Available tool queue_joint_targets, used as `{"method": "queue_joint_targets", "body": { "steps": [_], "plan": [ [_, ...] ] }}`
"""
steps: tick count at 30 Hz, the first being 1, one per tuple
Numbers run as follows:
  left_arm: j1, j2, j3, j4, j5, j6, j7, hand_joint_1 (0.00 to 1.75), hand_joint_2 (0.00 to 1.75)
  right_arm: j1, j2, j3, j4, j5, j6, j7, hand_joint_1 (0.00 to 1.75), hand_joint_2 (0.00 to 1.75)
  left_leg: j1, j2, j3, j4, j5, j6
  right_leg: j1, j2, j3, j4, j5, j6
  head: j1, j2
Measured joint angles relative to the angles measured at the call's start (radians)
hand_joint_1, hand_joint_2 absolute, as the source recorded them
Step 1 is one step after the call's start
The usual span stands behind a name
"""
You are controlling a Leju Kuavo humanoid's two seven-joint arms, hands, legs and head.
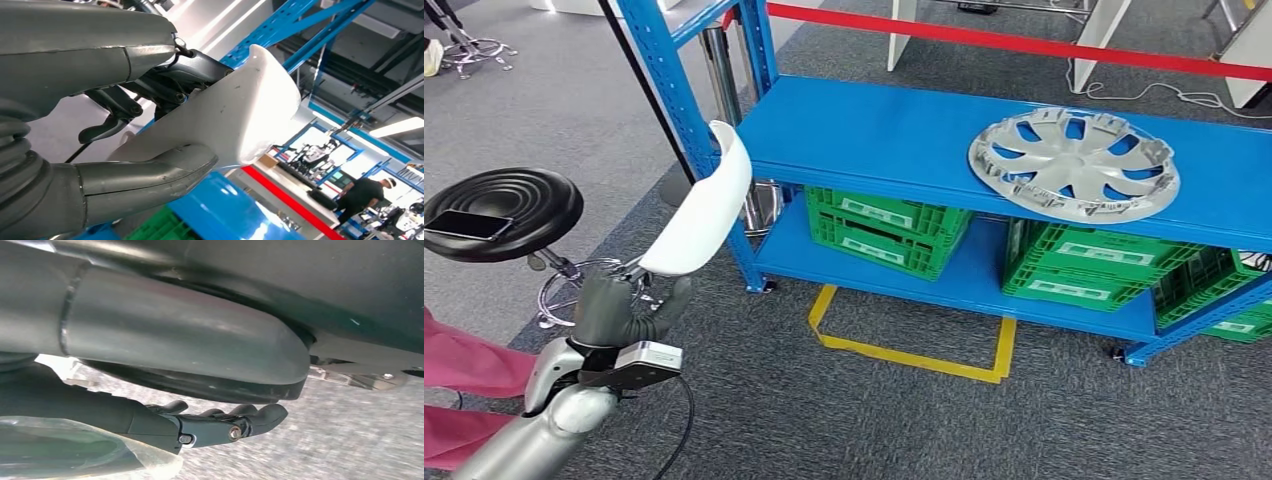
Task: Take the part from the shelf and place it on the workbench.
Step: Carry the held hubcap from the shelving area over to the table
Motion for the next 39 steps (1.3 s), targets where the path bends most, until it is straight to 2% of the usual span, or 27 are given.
{"method": "queue_joint_targets", "body": {
  "steps": [1, 2, 3, 4, 5, 7, 8, 10, 12, 13, 14, 15, 17, 19, 21, 23, 24, 25, 27, 28, 29, 30, 32, 34, 35, 37, 39],
  "plan": [
    [0.000, 0.001, 0.003, 0.003, 0.005, -0.003, -0.002, 1.75, 1.75, -0.002, 0.000, 0.000, 0.000, -0.002, -0.002, 0.001, 0.00, 0.00, 0.000, -0.001, -0.018, 0.005, 0.011, -0.003, 0.000, 0.000, 0.043, -0.047, 0.030, -0.001, 0.000, 0.000],
    [0.000, 0.001, 0.007, 0.004, 0.009, -0.005, -0.004, 1.75, 1.75, -0.004, 0.001, 0.000, -0.001, -0.004, -0.003, 0.003, 0.00, 0.00, -0.001, -0.001, -0.033, 0.012, 0.019, -0.007, 0.000, 0.001, 0.100, -0.119, 0.041, -0.003, 0.000, 0.000],
    [-0.001, 0.002, 0.011, 0.006, 0.012, -0.008, -0.006, 1.75, 1.75, -0.007, 0.002, 0.000, -0.001, -0.005, -0.004, 0.003, 0.00, 0.00, -0.002, -0.002, -0.045, 0.019, 0.028, -0.012, 0.000, 0.003, 0.156, -0.198, 0.035, -0.007, 0.000, 0.000],
    [-0.002, 0.003, 0.015, 0.007, 0.013, -0.011, -0.008, 1.75, 1.75, -0.010, 0.004, 0.000, -0.001, -0.007, -0.006, 0.003, 0.00, 0.00, -0.003, -0.002, -0.053, 0.023, 0.037, -0.017, 0.002, 0.005, 0.192, -0.257, 0.022, -0.012, -0.001, 0.000],
    [-0.004, 0.003, 0.018, 0.008, 0.014, -0.012, -0.010, 1.75, 1.75, -0.013, 0.006, -0.001, -0.002, -0.008, -0.009, 0.002, 0.00, 0.00, -0.004, -0.002, -0.057, 0.024, 0.048, -0.022, 0.004, 0.007, 0.211, -0.294, 0.009, -0.018, -0.002, 0.000],
    [-0.004, 0.005, 0.023, 0.011, 0.014, -0.011, -0.008, 1.75, 1.75, -0.011, 0.009, -0.001, -0.002, -0.010, -0.024, -0.007, 0.00, 0.00, -0.002, -0.002, -0.064, 0.021, 0.064, -0.032, 0.005, 0.005, 0.197, -0.306, 0.017, -0.036, -0.001, 0.000],
    [0.000, 0.008, 0.027, 0.012, 0.016, -0.008, -0.003, 1.75, 1.75, -0.008, 0.010, -0.001, -0.002, -0.010, -0.036, -0.021, 0.00, 0.00, 0.000, -0.003, -0.070, 0.028, 0.048, -0.038, 0.005, 0.003, 0.187, -0.306, 0.027, -0.046, -0.001, 0.000],
    [0.016, 0.022, 0.041, 0.013, 0.028, -0.003, 0.002, 1.75, 1.75, 0.004, 0.010, -0.001, -0.001, -0.011, -0.053, -0.058, 0.00, 0.00, 0.004, -0.003, -0.086, 0.094, -0.043, -0.051, 0.003, -0.001, 0.165, -0.306, 0.051, -0.062, -0.002, 0.000],
    [0.029, 0.035, 0.062, 0.013, 0.042, -0.004, -0.002, 1.75, 1.75, 0.018, 0.007, -0.002, 0.000, -0.015, -0.055, -0.086, 0.00, 0.00, 0.005, -0.003, -0.105, 0.222, -0.148, -0.059, 0.005, -0.003, 0.141, -0.303, 0.075, -0.067, -0.006, 0.000],
    [0.032, 0.039, 0.069, 0.013, 0.045, -0.006, -0.005, 1.75, 1.75, 0.025, 0.007, -0.003, 0.001, -0.016, -0.055, -0.093, 0.00, 0.00, 0.005, -0.003, -0.107, 0.278, -0.168, -0.061, 0.006, -0.005, 0.126, -0.299, 0.086, -0.068, -0.006, 0.000],
    [0.034, 0.042, 0.074, 0.013, 0.047, -0.008, -0.006, 1.75, 1.75, 0.029, 0.006, -0.003, 0.002, -0.018, -0.055, -0.097, 0.00, 0.00, 0.006, -0.003, -0.098, 0.308, -0.164, -0.061, 0.007, -0.008, 0.108, -0.294, 0.097, -0.067, -0.007, 0.000],
    [0.035, 0.044, 0.076, 0.013, 0.047, -0.011, -0.007, 1.75, 1.75, 0.031, 0.006, -0.003, 0.002, -0.019, -0.054, -0.099, 0.00, 0.00, 0.006, -0.003, -0.073, 0.303, -0.142, -0.060, 0.007, -0.010, 0.089, -0.288, 0.106, -0.066, -0.006, 0.000],
    [0.035, 0.046, 0.080, 0.012, 0.046, -0.014, -0.009, 1.75, 1.75, 0.032, 0.006, -0.004, 0.002, -0.020, -0.054, -0.100, 0.00, 0.00, 0.005, -0.003, 0.019, 0.193, -0.097, -0.054, 0.008, -0.011, 0.058, -0.277, 0.122, -0.060, -0.007, 0.000],
    [0.035, 0.049, 0.084, 0.009, 0.043, -0.015, -0.010, 1.75, 1.75, 0.031, 0.006, -0.005, 0.002, -0.022, -0.054, -0.100, 0.00, 0.00, 0.002, -0.004, 0.111, 0.051, -0.100, -0.045, 0.009, -0.011, 0.039, -0.274, 0.141, -0.050, -0.006, 0.000],
    [0.034, 0.052, 0.088, 0.006, 0.040, -0.020, -0.010, 1.75, 1.75, 0.031, 0.006, -0.007, 0.003, -0.025, -0.053, -0.098, 0.00, 0.00, -0.004, -0.004, 0.139, -0.009, -0.105, -0.035, 0.009, -0.012, 0.032, -0.278, 0.163, -0.039, -0.006, 0.000],
    [0.033, 0.053, 0.089, 0.006, 0.038, -0.026, -0.011, 1.75, 1.75, 0.032, 0.006, -0.008, 0.003, -0.027, -0.052, -0.095, 0.00, 0.00, -0.002, -0.002, 0.125, -0.015, -0.086, -0.022, 0.008, -0.010, 0.022, -0.279, 0.164, -0.028, -0.006, 0.000],
    [0.032, 0.053, 0.089, 0.006, 0.038, -0.030, -0.011, 1.75, 1.75, 0.032, 0.006, -0.009, 0.003, -0.028, -0.051, -0.093, 0.00, 0.00, 0.000, 0.000, 0.115, -0.018, -0.075, -0.013, 0.008, -0.007, 0.011, -0.262, 0.140, -0.023, -0.004, 0.000],
    [0.032, 0.053, 0.089, 0.006, 0.037, -0.033, -0.012, 1.75, 1.75, 0.031, 0.006, -0.010, 0.004, -0.030, -0.051, -0.092, 0.00, 0.00, 0.002, 0.002, 0.103, -0.020, -0.064, -0.006, 0.008, -0.004, -0.004, -0.223, 0.097, -0.019, -0.002, 0.000],
    [0.032, 0.052, 0.088, 0.006, 0.037, -0.034, -0.013, 1.75, 1.75, 0.031, 0.006, -0.011, 0.004, -0.031, -0.050, -0.091, 0.00, 0.00, 0.001, 0.003, 0.074, -0.015, -0.045, 0.002, 0.007, -0.001, -0.039, -0.091, 0.000, -0.013, 0.001, 0.000],
    [0.032, 0.051, 0.088, 0.006, 0.036, -0.034, -0.013, 1.75, 1.75, 0.030, 0.006, -0.011, 0.004, -0.031, -0.050, -0.091, 0.00, 0.00, 0.000, 0.003, 0.059, -0.013, -0.035, 0.003, 0.007, 0.000, -0.049, -0.029, -0.026, -0.011, 0.001, 0.000],
    [0.032, 0.050, 0.088, 0.006, 0.036, -0.034, -0.013, 1.75, 1.75, 0.030, 0.006, -0.011, 0.004, -0.031, -0.050, -0.091, 0.00, 0.00, 0.000, 0.003, 0.045, -0.010, -0.026, 0.003, 0.007, 0.000, -0.047, 0.007, -0.026, -0.010, 0.001, 0.000],
    [0.032, 0.050, 0.087, 0.006, 0.035, -0.034, -0.013, 1.75, 1.75, 0.030, 0.006, -0.011, 0.004, -0.032, -0.050, -0.091, 0.00, 0.00, -0.001, 0.004, 0.031, -0.007, -0.018, 0.002, 0.007, 0.000, -0.029, 0.009, -0.006, -0.010, 0.001, 0.000],
    [0.032, 0.049, 0.087, 0.006, 0.033, -0.034, -0.013, 1.75, 1.75, 0.030, 0.005, -0.012, 0.004, -0.033, -0.051, -0.089, 0.00, 0.00, -0.001, 0.003, 0.006, 0.001, -0.005, -0.003, 0.007, 0.001, 0.051, -0.082, 0.053, -0.013, 0.001, 0.000],
    [0.031, 0.049, 0.088, 0.006, 0.032, -0.034, -0.013, 1.75, 1.75, 0.029, 0.005, -0.012, 0.004, -0.034, -0.051, -0.087, 0.00, 0.00, -0.003, 0.002, -0.014, 0.011, 0.007, -0.011, 0.009, 0.003, 0.145, -0.219, 0.062, -0.020, 0.001, 0.000],
    [0.029, 0.050, 0.088, 0.006, 0.032, -0.035, -0.013, 1.75, 1.75, 0.028, 0.005, -0.013, 0.004, -0.034, -0.051, -0.087, 0.00, 0.00, -0.005, 0.002, -0.022, 0.015, 0.015, -0.016, 0.010, 0.004, 0.173, -0.267, 0.054, -0.024, 0.001, 0.000],
    [0.024, 0.050, 0.088, 0.006, 0.032, -0.035, -0.013, 1.75, 1.75, 0.028, 0.005, -0.014, 0.004, -0.034, -0.051, -0.087, 0.00, 0.00, -0.006, 0.003, -0.034, 0.016, 0.035, -0.024, 0.011, 0.006, 0.184, -0.303, 0.047, -0.031, 0.000, 0.000],
    [0.022, 0.051, 0.088, 0.006, 0.032, -0.035, -0.013, 1.75, 1.75, 0.030, 0.005, -0.016, 0.004, -0.034, -0.051, -0.087, 0.00, 0.00, -0.005, 0.000, -0.048, 0.025, 0.021, -0.033, 0.007, 0.004, 0.172, -0.310, 0.060, -0.042, 0.000, 0.000]
  ]
}}
